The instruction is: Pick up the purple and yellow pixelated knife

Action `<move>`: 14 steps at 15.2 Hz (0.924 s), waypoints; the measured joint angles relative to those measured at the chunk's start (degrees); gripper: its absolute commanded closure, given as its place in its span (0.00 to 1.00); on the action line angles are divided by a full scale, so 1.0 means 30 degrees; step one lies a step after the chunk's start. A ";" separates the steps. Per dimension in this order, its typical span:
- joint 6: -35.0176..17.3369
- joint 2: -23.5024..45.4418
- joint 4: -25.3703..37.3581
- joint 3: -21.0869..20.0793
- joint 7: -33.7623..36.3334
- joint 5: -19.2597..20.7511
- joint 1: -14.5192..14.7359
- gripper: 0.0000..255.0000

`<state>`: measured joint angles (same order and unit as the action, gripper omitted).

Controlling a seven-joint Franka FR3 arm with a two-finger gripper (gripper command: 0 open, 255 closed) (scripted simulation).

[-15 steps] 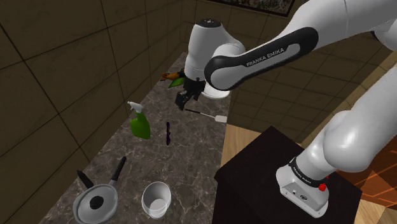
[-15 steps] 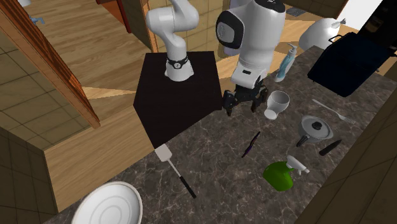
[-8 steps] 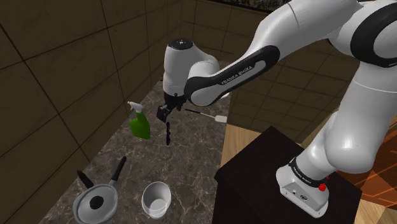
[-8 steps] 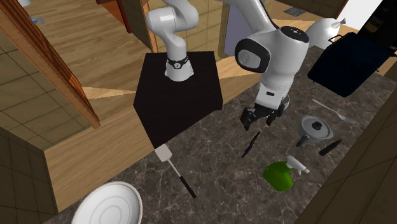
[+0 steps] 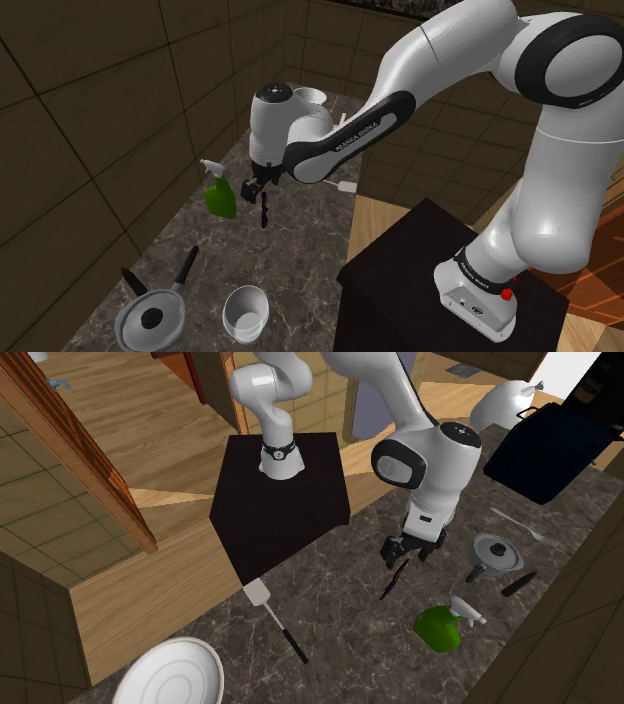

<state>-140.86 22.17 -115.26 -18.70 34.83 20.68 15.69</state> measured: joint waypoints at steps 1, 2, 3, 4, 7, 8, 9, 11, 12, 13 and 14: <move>-0.0124 0.0154 0.0017 0.0054 0.0070 0.0096 0.0037 0.00; -0.0225 0.0214 -0.0026 0.0086 0.0093 0.0146 0.0037 1.00; -0.0292 0.0239 -0.0067 0.0105 0.0109 0.0175 0.0035 1.00; -0.0327 0.0252 -0.0088 0.0115 0.0118 0.0191 0.0035 1.00; -0.0362 0.0246 -0.0092 0.0119 0.0129 0.0204 0.0038 1.00; -0.0365 0.0248 -0.0089 0.0119 0.0132 0.0206 0.0040 1.00; -0.0374 0.0248 -0.0092 0.0120 0.0137 0.0210 0.0042 1.00; -0.0389 0.0243 -0.0103 0.0122 0.0144 0.0215 0.0043 1.00; -0.0362 0.0253 -0.0081 0.0119 0.0143 0.0209 0.0048 1.00; -0.0244 0.0191 -0.0041 0.0083 0.0086 0.0143 0.0027 1.00; -0.0114 0.0082 -0.0021 0.0036 0.0031 0.0062 0.0005 1.00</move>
<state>-141.20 22.41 -115.33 -18.59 34.92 20.87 15.70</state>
